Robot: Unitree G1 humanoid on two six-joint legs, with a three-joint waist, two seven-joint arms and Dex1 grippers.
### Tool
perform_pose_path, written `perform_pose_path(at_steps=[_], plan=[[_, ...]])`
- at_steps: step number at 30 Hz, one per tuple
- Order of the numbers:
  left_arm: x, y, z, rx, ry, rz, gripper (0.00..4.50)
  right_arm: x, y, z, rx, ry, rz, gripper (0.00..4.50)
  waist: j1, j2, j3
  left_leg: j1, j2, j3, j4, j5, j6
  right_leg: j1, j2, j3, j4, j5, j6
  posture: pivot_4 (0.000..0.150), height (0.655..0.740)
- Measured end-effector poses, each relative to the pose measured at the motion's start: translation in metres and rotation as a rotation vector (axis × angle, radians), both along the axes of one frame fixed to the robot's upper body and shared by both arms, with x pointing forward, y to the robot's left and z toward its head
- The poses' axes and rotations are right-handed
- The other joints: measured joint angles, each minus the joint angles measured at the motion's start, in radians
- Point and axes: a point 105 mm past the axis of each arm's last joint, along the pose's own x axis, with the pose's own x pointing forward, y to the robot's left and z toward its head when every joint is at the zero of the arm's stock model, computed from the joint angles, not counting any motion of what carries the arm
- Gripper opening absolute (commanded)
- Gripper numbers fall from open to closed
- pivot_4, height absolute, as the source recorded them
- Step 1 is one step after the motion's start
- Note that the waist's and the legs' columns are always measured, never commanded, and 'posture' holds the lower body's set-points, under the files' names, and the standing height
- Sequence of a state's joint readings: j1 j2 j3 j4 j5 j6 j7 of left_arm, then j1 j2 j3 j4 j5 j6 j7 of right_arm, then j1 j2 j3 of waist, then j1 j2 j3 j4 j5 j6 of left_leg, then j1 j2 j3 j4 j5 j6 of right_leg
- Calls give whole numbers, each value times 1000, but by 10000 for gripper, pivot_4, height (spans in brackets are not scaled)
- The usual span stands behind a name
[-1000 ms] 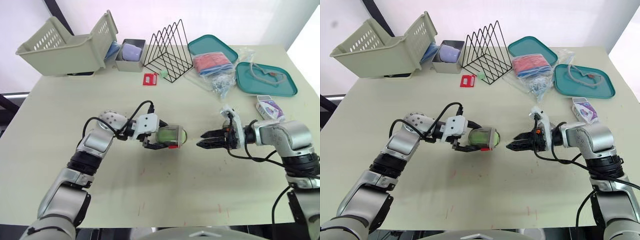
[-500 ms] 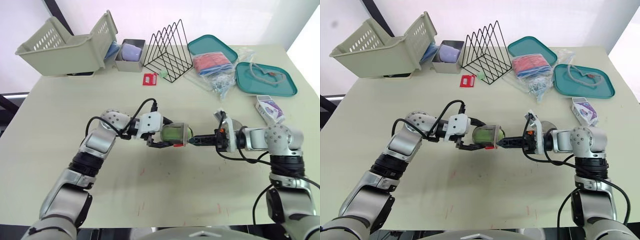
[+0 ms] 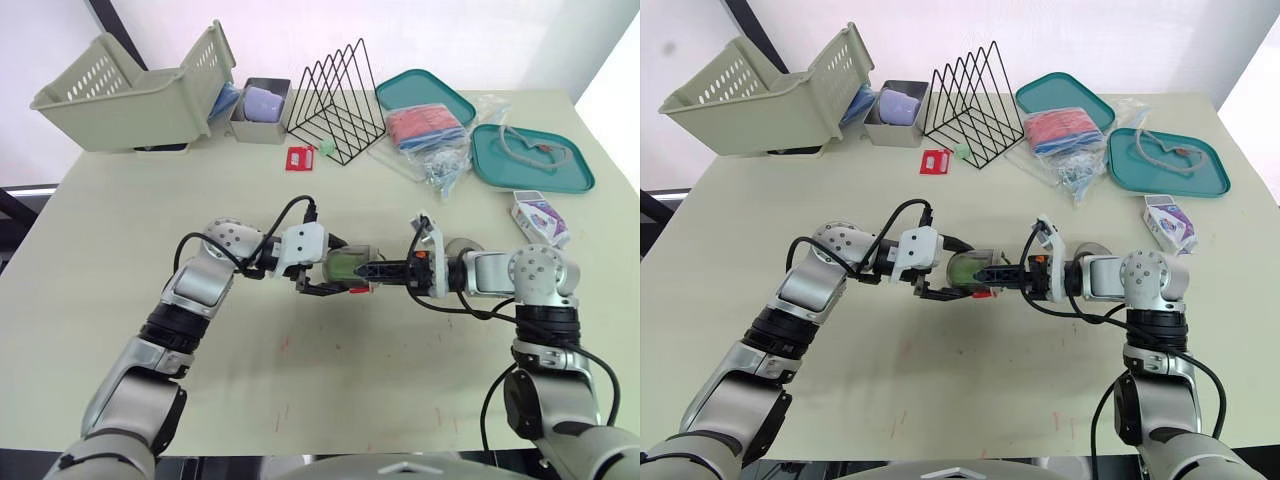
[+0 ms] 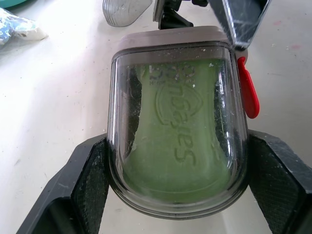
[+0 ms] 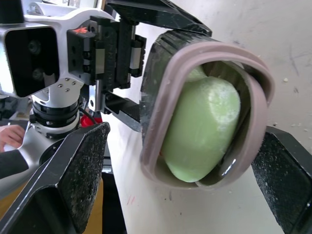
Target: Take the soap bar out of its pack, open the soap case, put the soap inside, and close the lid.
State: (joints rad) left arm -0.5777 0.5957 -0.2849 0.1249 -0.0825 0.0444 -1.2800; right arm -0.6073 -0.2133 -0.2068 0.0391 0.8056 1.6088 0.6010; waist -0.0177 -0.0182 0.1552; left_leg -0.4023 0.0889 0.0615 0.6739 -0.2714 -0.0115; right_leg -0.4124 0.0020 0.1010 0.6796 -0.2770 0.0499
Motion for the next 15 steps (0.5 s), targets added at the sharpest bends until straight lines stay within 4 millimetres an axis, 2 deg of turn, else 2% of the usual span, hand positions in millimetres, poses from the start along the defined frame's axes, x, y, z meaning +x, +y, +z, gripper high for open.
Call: perform_pose_path(at_steps=[15], plan=[[1, 0, 0, -4, -4, 10, 34602, 0, 7, -2, 3, 15, -6, 44362, -1, 0, 0, 0, 0, 0, -1, 0, 0, 0, 0, 0, 0, 0, 0, 1500, 7400]])
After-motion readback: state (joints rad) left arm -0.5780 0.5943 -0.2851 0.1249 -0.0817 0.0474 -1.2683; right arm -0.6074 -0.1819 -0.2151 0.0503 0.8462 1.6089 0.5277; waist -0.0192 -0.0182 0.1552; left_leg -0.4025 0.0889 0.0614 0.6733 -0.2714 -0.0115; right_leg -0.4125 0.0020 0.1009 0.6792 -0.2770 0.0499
